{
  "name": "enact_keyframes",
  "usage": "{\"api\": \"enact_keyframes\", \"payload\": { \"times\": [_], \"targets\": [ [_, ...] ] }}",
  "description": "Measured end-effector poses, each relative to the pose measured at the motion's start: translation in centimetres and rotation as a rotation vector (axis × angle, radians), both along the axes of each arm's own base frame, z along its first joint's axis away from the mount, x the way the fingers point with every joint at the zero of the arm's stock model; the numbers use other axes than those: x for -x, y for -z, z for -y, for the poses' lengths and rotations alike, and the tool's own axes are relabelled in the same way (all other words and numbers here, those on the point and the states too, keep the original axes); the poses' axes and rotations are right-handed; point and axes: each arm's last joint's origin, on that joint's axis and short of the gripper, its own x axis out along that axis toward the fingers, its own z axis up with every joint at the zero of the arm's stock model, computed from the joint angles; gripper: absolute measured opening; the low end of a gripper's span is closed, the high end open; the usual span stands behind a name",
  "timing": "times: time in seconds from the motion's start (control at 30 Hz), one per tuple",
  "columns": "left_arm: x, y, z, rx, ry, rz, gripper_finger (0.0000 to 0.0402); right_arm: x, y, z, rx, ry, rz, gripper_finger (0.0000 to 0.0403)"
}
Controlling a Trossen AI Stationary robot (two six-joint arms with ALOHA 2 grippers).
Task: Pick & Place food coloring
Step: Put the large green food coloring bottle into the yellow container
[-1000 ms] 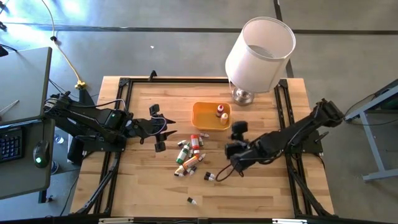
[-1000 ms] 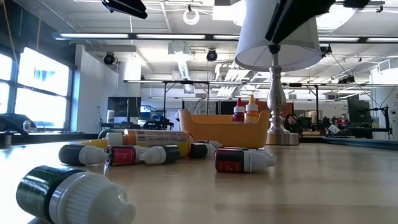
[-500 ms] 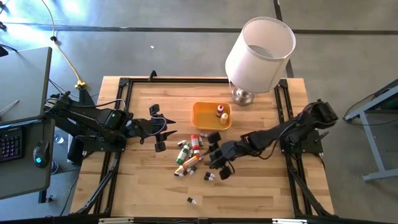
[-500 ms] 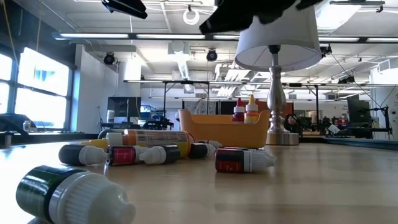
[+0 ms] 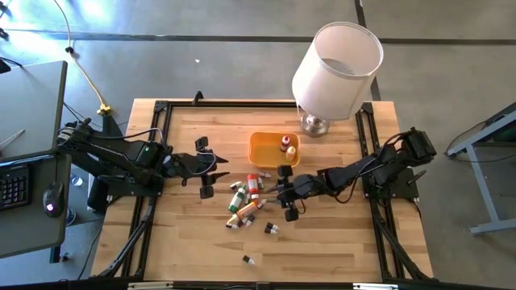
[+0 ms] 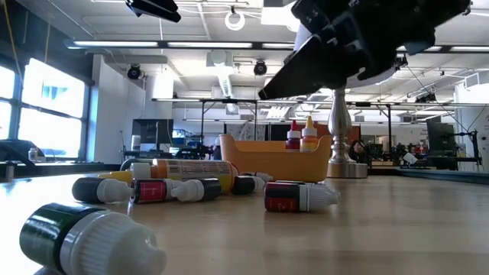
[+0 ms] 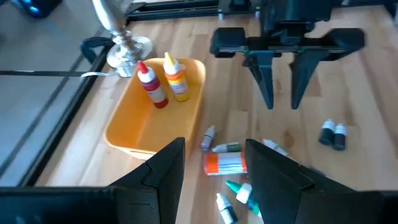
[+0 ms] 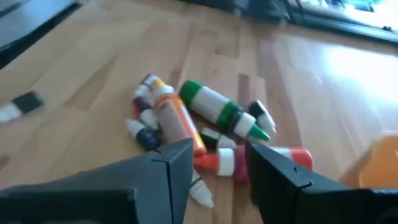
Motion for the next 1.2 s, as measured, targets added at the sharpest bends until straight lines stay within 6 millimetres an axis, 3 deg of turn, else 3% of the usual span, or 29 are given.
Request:
{"api": "enact_keyframes", "payload": {
  "times": [0.3,0.8,1.0,1.2],
  "targets": [
    [-0.1,0.0,0.1,0.034,0.058,-0.007,0.0163,-0.6,-0.3,0.2,0.027,-0.056,0.169,0.0135],
    [-1.2,-2.3,0.5,-0.029,0.159,0.219,0.0163,-0.6,0.2,1.3,0.093,0.03,0.12,0.0134],
    [-1.1,-1.2,1.0,0.04,0.318,0.117,0.0163,-0.3,0.9,1.3,0.1,0.029,0.044,0.0133],
    [-3.9,1.6,1.5,0.052,0.202,0.006,0.0163,-0.3,1.0,1.3,0.102,0.028,0.035,0.0133]
  ]
}}
